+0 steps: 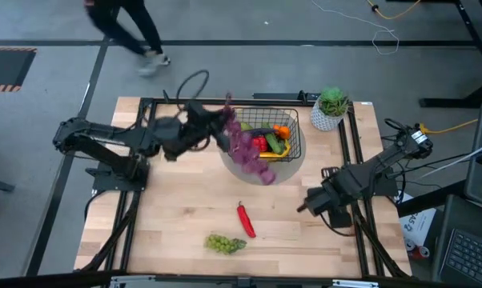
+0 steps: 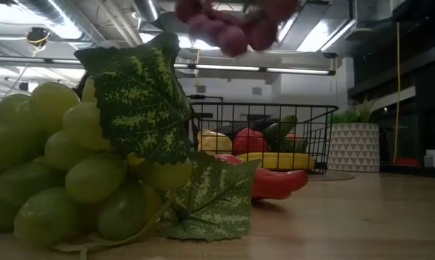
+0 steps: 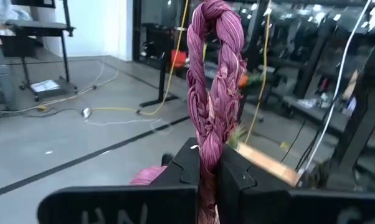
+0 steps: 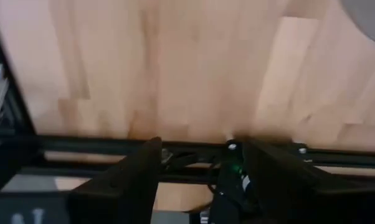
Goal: Build produce basket
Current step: Put the violet garlic into the black wire basket
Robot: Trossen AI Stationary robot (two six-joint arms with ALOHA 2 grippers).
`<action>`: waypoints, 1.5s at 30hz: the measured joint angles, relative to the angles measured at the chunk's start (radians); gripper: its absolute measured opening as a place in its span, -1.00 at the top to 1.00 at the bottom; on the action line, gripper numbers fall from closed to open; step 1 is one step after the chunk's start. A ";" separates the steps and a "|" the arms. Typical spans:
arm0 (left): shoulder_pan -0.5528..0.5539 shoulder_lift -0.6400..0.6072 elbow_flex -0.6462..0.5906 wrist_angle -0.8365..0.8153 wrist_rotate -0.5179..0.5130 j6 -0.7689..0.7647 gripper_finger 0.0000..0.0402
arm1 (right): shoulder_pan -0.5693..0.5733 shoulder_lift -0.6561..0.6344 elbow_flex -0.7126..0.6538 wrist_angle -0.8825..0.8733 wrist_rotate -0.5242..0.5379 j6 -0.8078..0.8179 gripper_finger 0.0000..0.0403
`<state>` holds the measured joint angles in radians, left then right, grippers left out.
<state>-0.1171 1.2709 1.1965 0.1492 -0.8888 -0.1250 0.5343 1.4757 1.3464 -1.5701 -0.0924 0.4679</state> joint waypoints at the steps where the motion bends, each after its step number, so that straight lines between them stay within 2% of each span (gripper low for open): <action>1: 0.029 0.003 0.000 0.014 0.038 -0.004 0.97 | 0.020 -0.008 0.000 0.000 -0.011 0.001 -0.13; 4: 0.102 0.045 0.002 0.047 0.146 -0.058 0.97 | 0.082 -0.038 0.000 0.000 -0.015 0.051 -0.13; 8: 0.186 0.136 0.001 0.113 0.273 -0.129 0.97 | 0.178 -0.098 0.000 0.000 -0.016 0.219 -0.13; 11: 0.234 0.220 0.028 0.172 0.298 -0.135 0.97 | 0.255 -0.142 0.000 -0.001 0.009 0.335 -0.13; 15: 0.279 0.317 0.167 0.168 0.266 -0.085 0.97 | 0.351 -0.191 0.000 -0.001 0.071 0.470 -0.13; 18: 0.296 0.395 0.290 0.069 0.236 -0.073 0.97 | 0.413 -0.211 0.000 -0.002 0.112 0.554 -0.13; 22: 0.292 0.502 0.439 -0.167 0.214 -0.081 0.97 | 0.481 -0.216 0.000 -0.001 0.148 0.629 -0.13; 27: 0.276 0.579 0.559 -0.471 0.059 -0.082 0.97 | 0.550 -0.216 0.000 -0.001 0.174 0.697 -0.13; 29: 0.274 0.584 0.580 -0.541 0.038 -0.103 0.97 | 0.574 -0.216 0.000 -0.001 0.189 0.706 -0.13; 32: 0.273 0.577 0.594 -0.542 0.060 -0.135 0.97 | 0.602 -0.215 -0.001 -0.001 0.204 0.708 -0.13; 38: 0.288 0.568 0.597 -0.648 0.219 -0.270 0.97 | 0.622 -0.215 -0.001 -0.001 0.231 0.780 -0.13; 45: 0.325 0.588 0.595 -0.791 0.269 -0.386 0.97 | 0.622 -0.215 -0.001 -0.001 0.231 0.785 -0.13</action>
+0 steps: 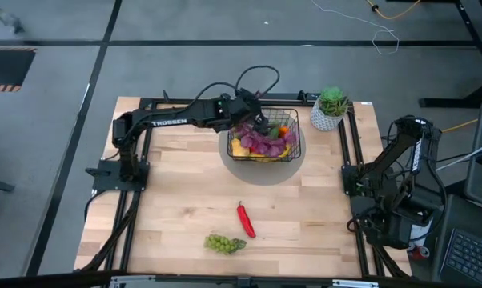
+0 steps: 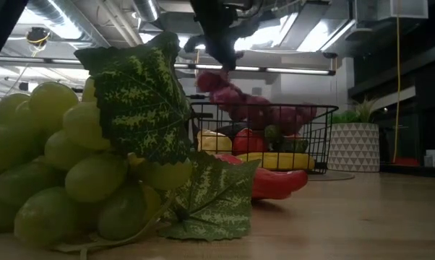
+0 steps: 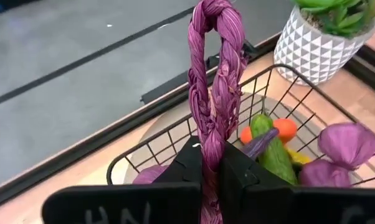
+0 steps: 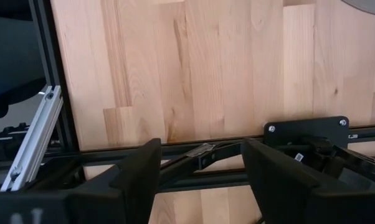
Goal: Build produce basket
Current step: Put the violet garlic into the black wire basket
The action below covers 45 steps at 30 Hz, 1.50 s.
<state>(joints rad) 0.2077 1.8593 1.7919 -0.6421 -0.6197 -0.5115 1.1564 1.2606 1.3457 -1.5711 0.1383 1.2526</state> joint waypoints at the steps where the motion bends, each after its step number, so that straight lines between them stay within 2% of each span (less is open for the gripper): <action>1: 0.005 0.005 0.001 0.003 0.010 -0.010 0.96 | 0.000 0.000 0.000 0.000 0.000 0.000 -0.13; 8: 0.047 0.054 -0.001 0.002 0.190 0.054 0.85 | 0.000 0.001 0.000 0.000 0.000 -0.001 -0.13; 15: 0.048 0.115 0.000 0.072 0.197 0.204 0.69 | 0.000 0.001 0.000 0.000 0.001 -0.004 -0.13; 21: 0.048 0.119 0.001 0.082 0.244 0.234 0.47 | 0.000 0.001 0.000 0.000 0.001 -0.004 -0.13; 31: 0.045 0.122 0.000 0.094 0.243 0.234 -0.05 | 0.000 0.001 0.000 0.000 0.001 -0.019 -0.13; 34: 0.045 0.122 0.003 0.163 0.199 0.251 -0.16 | 0.000 0.001 0.000 0.000 0.001 -0.027 -0.13; 39: 0.048 0.121 0.108 0.202 0.185 0.365 -0.20 | 0.000 0.001 0.000 0.000 0.001 -0.026 -0.13; 45: 0.017 0.120 0.240 0.123 0.074 0.367 -0.19 | 0.000 0.001 0.000 0.000 0.001 -0.026 -0.13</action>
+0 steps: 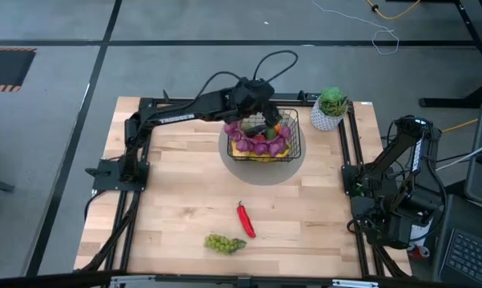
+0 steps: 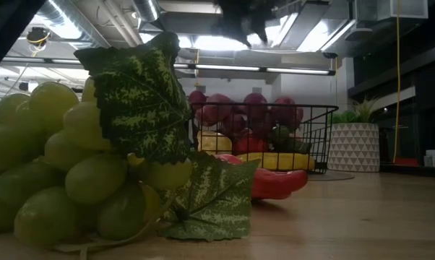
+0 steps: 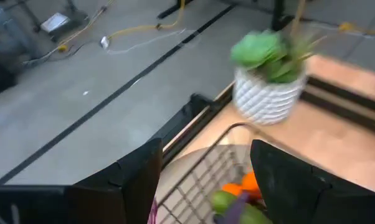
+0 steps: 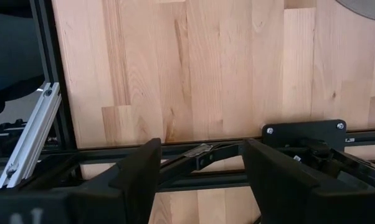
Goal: Build produce basket
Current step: Put the violet garlic into the black wire basket
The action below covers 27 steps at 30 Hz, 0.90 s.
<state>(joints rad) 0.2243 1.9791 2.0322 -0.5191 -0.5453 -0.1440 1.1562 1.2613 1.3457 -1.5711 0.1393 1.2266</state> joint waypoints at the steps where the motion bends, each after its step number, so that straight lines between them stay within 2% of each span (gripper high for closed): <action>1: -0.015 -0.005 0.036 -0.044 0.000 -0.001 -0.19 | 0.000 0.000 0.000 0.000 0.000 0.000 -0.13; 5: -0.073 -0.009 0.145 -0.370 -0.036 -0.088 -0.18 | 0.000 0.000 0.000 0.000 0.000 0.000 -0.13; 9: -0.101 -0.004 0.139 -0.651 -0.111 -0.270 -0.18 | 0.000 0.000 0.000 0.000 0.000 0.001 -0.13; 12: -0.092 -0.005 0.094 -0.776 -0.163 -0.386 -0.18 | 0.000 0.000 0.000 0.000 0.000 0.001 -0.13; 16: -0.062 -0.004 -0.024 -0.689 -0.246 -0.393 -0.18 | 0.000 0.000 0.000 0.000 0.000 0.000 -0.13; 20: -0.015 0.009 -0.120 -0.597 -0.250 -0.338 -0.18 | 0.000 0.000 0.000 0.000 0.000 0.000 -0.13; 24: 0.023 0.033 -0.186 -0.516 -0.231 -0.330 -0.18 | 0.000 0.000 0.000 0.000 0.000 0.000 -0.13; 27: 0.033 0.040 -0.198 -0.423 -0.163 -0.277 -0.18 | 0.000 -0.001 0.000 -0.001 0.000 -0.002 -0.13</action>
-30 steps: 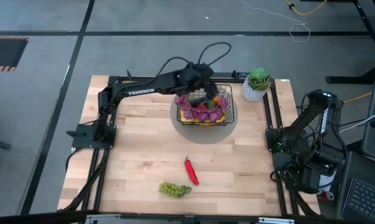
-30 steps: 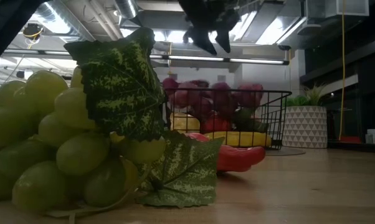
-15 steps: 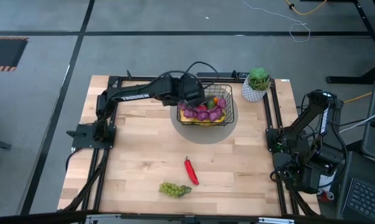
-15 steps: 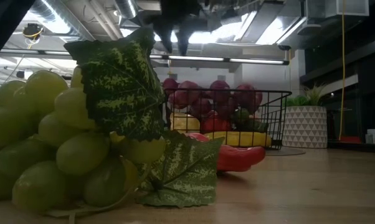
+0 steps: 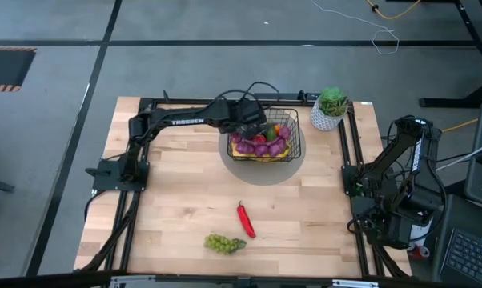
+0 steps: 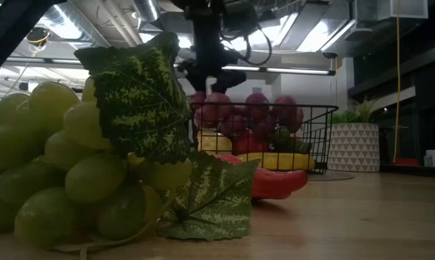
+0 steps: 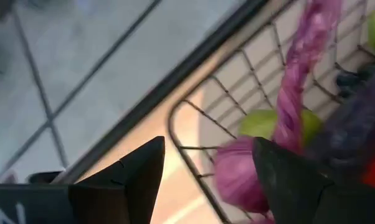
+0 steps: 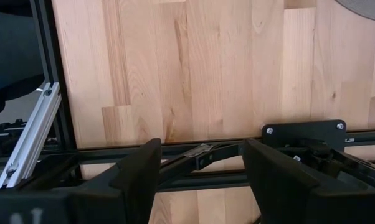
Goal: Build produce basket
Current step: Put the violet garlic into the black wire basket, then put the green grapes into the black wire basket
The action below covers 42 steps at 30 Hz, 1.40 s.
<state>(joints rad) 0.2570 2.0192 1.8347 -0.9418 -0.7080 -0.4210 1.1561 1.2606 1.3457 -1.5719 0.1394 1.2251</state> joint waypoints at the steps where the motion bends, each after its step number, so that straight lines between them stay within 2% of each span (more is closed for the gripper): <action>1: 0.003 0.007 -0.001 0.030 0.027 0.023 -0.18 | 0.000 0.000 0.000 0.001 0.000 0.000 -0.13; 4: 0.019 0.034 -0.001 0.067 0.101 0.050 -0.18 | 0.000 0.000 0.000 0.001 0.001 0.001 -0.13; 8: 0.029 0.068 0.001 0.059 0.102 0.054 -0.18 | 0.000 0.000 0.000 0.000 0.001 0.002 -0.13; 12: 0.022 0.074 0.009 0.078 0.025 0.054 -0.18 | 0.000 0.000 0.000 0.001 0.000 0.002 -0.13; 19: -0.015 0.012 0.101 -0.025 -0.054 0.041 -0.18 | 0.000 0.000 0.000 0.001 0.000 0.002 -0.13; 27: -0.075 0.007 0.204 -0.121 -0.116 0.046 -0.18 | 0.000 0.000 0.000 0.004 0.000 0.005 -0.13; 31: -0.115 0.007 0.211 -0.229 -0.040 0.002 -0.18 | 0.000 0.000 0.000 0.018 0.000 0.005 -0.13; 38: -0.241 0.007 0.211 -0.455 0.216 -0.211 -0.18 | 0.000 0.000 0.000 0.042 0.028 0.005 -0.13; 40: -0.293 0.007 0.211 -0.477 0.259 -0.295 -0.18 | 0.000 0.000 0.000 0.049 0.050 0.004 -0.13; 42: -0.351 0.007 0.211 -0.472 0.287 -0.309 -0.18 | 0.000 0.000 0.000 0.058 0.051 0.004 -0.13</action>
<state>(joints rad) -0.0937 2.0266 2.0460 -1.4136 -0.4210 -0.7296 1.1561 1.2610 1.3453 -1.5136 0.1907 1.2293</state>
